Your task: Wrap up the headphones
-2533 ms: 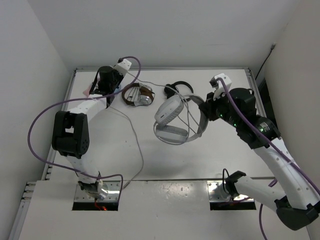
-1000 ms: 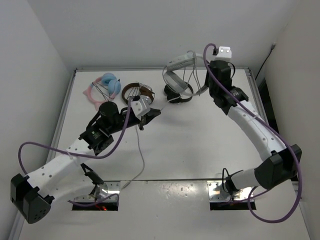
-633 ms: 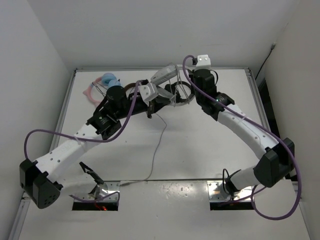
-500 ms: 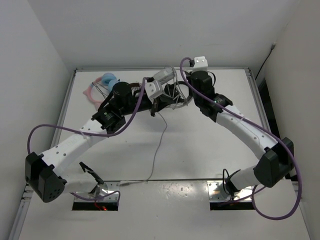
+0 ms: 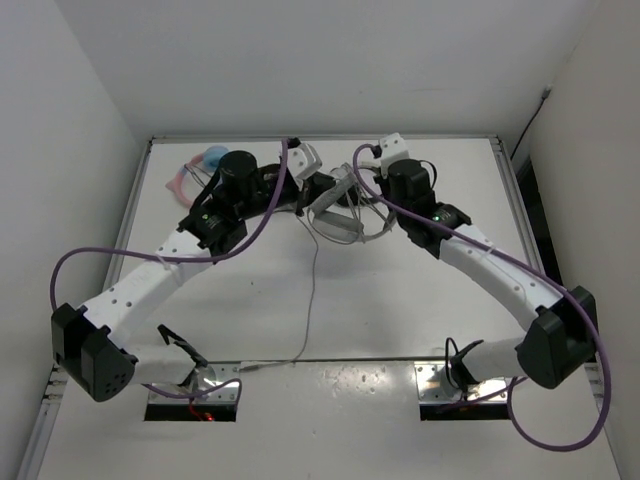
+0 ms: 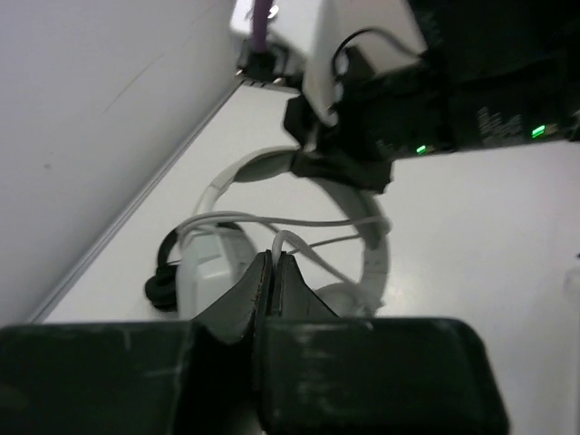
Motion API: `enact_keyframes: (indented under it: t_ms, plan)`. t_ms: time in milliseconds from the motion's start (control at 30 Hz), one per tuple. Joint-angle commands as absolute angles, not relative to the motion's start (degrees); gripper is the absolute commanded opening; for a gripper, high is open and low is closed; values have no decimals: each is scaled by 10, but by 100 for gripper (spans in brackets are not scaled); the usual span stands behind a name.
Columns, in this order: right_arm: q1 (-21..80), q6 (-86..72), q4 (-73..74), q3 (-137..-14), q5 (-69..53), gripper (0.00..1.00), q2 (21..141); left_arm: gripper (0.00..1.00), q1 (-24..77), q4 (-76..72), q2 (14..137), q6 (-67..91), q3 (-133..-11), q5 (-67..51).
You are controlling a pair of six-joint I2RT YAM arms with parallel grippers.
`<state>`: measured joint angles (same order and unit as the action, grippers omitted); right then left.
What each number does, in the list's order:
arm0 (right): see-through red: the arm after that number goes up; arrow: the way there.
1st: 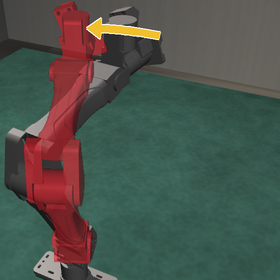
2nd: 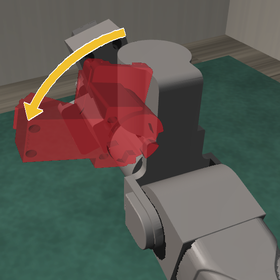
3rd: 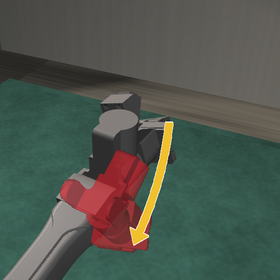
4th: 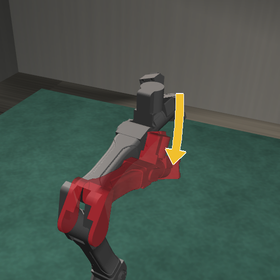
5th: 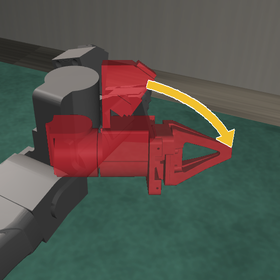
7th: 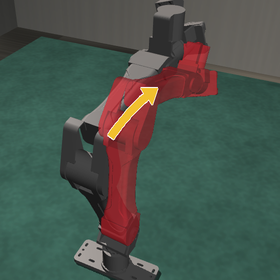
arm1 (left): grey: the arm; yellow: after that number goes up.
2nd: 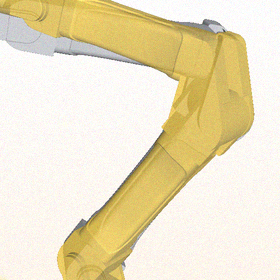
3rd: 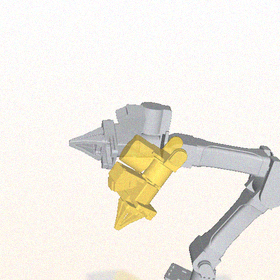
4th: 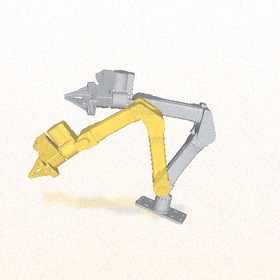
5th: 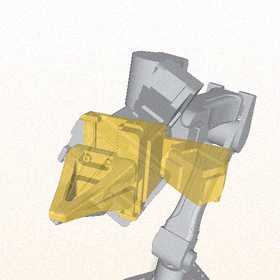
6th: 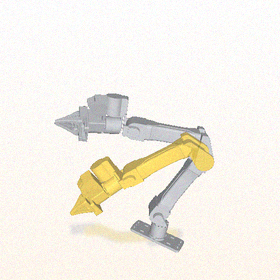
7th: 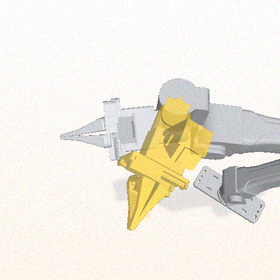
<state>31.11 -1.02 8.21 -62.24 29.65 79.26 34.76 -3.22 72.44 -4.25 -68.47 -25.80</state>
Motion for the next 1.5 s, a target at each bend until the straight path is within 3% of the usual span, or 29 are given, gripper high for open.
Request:
enact_keyframes:
  t_ms: [0,367,700,733,767,967,1167,1333,1467]
  plan:
    - [319,54,60,-624,263,0,735,0,341,-52,720,-107,-715,-201]
    - [359,92,165,-613,128,0,690,0,337,-110,749,-198,-690,-107]
    - [330,61,221,-636,96,0,683,0,283,-138,809,-112,-684,-94]
    - [324,61,228,-636,96,0,683,2,273,-138,816,-93,-684,-94]
    - [324,55,228,-636,96,0,683,14,266,-133,823,-85,-684,-107]
    - [275,27,266,-642,85,0,671,49,236,-119,847,-66,-676,-143]
    - [234,-8,298,-667,39,0,671,54,209,-69,840,-71,-665,-166]
    - [193,-46,304,-691,49,0,677,54,183,-24,770,-97,-583,-335]
    - [141,-83,317,-738,57,0,703,54,183,146,695,-217,-523,-422]
